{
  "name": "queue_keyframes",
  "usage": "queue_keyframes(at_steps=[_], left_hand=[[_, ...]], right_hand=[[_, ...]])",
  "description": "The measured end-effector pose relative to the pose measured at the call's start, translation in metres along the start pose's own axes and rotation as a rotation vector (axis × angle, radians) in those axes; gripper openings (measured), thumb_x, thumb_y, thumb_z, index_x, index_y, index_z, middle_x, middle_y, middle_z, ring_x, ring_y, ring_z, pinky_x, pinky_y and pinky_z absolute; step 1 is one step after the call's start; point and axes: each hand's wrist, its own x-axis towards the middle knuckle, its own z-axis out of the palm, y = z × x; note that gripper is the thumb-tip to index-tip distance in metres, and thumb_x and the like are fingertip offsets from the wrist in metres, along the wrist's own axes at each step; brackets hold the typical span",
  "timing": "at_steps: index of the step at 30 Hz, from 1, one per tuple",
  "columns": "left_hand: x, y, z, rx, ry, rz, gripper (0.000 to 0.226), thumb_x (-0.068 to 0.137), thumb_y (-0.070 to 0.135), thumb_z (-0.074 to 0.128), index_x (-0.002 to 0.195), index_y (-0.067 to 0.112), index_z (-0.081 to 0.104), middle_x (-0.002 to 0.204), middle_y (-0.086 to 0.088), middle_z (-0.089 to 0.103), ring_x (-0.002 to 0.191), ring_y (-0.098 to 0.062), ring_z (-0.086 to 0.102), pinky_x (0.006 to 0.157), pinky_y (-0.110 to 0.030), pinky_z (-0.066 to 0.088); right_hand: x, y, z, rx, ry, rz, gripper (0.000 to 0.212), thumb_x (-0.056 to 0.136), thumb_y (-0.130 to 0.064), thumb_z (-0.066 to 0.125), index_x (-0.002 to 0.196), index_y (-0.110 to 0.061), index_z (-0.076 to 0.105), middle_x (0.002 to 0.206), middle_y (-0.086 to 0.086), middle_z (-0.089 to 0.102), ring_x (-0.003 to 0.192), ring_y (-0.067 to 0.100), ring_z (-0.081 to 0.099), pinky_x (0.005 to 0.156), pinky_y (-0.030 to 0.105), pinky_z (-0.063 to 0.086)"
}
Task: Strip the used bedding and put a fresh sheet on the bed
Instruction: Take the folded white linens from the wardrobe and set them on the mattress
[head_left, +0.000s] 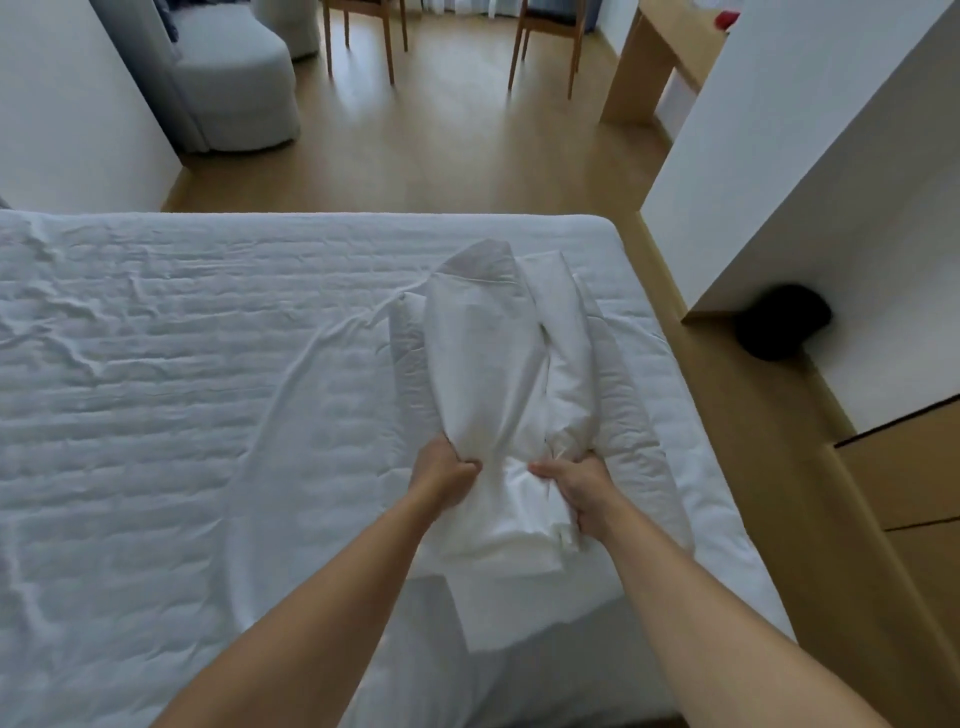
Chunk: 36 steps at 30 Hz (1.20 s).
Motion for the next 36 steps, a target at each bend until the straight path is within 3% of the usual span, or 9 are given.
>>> queue_keyframes(at_steps=[5,10,14,18,24,28,30,34,36], left_hand=[[-0.015,-0.01,-0.055,0.206,0.193,0.257,0.038,0.087,0.024,0.07,0.119,0.005,0.064,0.107,-0.018,0.072,0.1,-0.04,0.067,0.075,-0.033,0.049],[-0.048,-0.011,-0.12,0.236,0.46,0.484,0.047,0.091,0.028,0.07,0.125,0.002,0.051,0.089,-0.021,0.069,0.082,-0.045,0.066,0.067,-0.037,0.046],[-0.087,-0.007,-0.166,0.249,0.659,0.663,0.04,0.088,0.031,0.071,0.111,0.004,0.053,0.073,-0.018,0.066,0.065,-0.044,0.065,0.058,-0.034,0.044],[-0.139,-0.016,-0.206,0.281,0.801,0.802,0.038,0.086,0.036,0.068,0.105,0.01,0.049,0.069,-0.012,0.065,0.058,-0.039,0.065,0.055,-0.029,0.044],[-0.224,-0.069,-0.265,0.324,0.921,0.77,0.039,0.085,0.041,0.066,0.106,0.016,0.045,0.071,-0.013,0.066,0.065,-0.042,0.066,0.058,-0.031,0.042],[-0.268,-0.111,-0.299,0.378,0.9,0.722,0.045,0.084,0.035,0.072,0.113,0.004,0.055,0.074,-0.017,0.067,0.068,-0.044,0.067,0.059,-0.04,0.052],[-0.281,-0.13,-0.317,0.396,0.889,0.682,0.046,0.082,0.028,0.078,0.114,0.003,0.057,0.073,-0.018,0.067,0.069,-0.043,0.067,0.06,-0.039,0.051],[-0.287,-0.176,-0.363,0.359,0.806,0.565,0.033,0.08,0.027,0.078,0.099,0.013,0.054,0.066,-0.006,0.061,0.065,-0.035,0.064,0.057,-0.034,0.047],[-0.28,-0.2,-0.39,0.34,0.789,0.514,0.032,0.079,0.027,0.078,0.092,0.019,0.049,0.063,0.002,0.057,0.063,-0.03,0.063,0.056,-0.031,0.043]], right_hand=[[-0.038,0.004,0.041,0.024,-0.01,-0.158,0.021,0.077,0.008,0.078,0.094,-0.001,0.069,0.089,0.014,0.075,0.072,0.023,0.075,0.059,0.032,0.061],[-0.084,-0.004,0.089,-0.011,-0.099,-0.349,0.021,0.082,-0.001,0.078,0.102,0.001,0.07,0.1,0.018,0.075,0.086,0.028,0.075,0.082,0.046,0.062],[-0.129,-0.011,0.118,-0.008,-0.122,-0.545,0.023,0.079,-0.004,0.08,0.089,-0.022,0.071,0.086,-0.011,0.077,0.083,0.007,0.074,0.074,0.023,0.06],[-0.182,-0.006,0.137,-0.012,-0.207,-0.68,0.039,0.079,-0.011,0.083,0.09,-0.039,0.057,0.084,-0.045,0.063,0.079,-0.023,0.06,0.063,-0.003,0.043],[-0.24,0.037,0.178,-0.03,-0.312,-0.737,0.038,0.076,-0.014,0.086,0.096,-0.034,0.062,0.09,-0.025,0.072,0.084,-0.014,0.064,0.067,0.003,0.048],[-0.267,0.082,0.207,-0.011,-0.368,-0.62,0.041,0.073,-0.014,0.087,0.109,-0.016,0.068,0.103,0.003,0.074,0.093,0.015,0.072,0.081,0.032,0.06],[-0.28,0.1,0.225,-0.066,-0.391,-0.576,0.043,0.074,-0.018,0.087,0.112,-0.014,0.066,0.101,0.005,0.073,0.095,0.023,0.071,0.084,0.04,0.058],[-0.299,0.125,0.27,-0.149,-0.418,-0.566,0.023,0.078,-0.022,0.084,0.094,-0.017,0.068,0.069,-0.013,0.072,0.062,0.0,0.068,0.048,0.015,0.048],[-0.307,0.131,0.301,-0.184,-0.435,-0.58,0.016,0.08,-0.017,0.082,0.08,-0.019,0.065,0.06,-0.025,0.067,0.053,-0.008,0.063,0.041,0.008,0.04]])
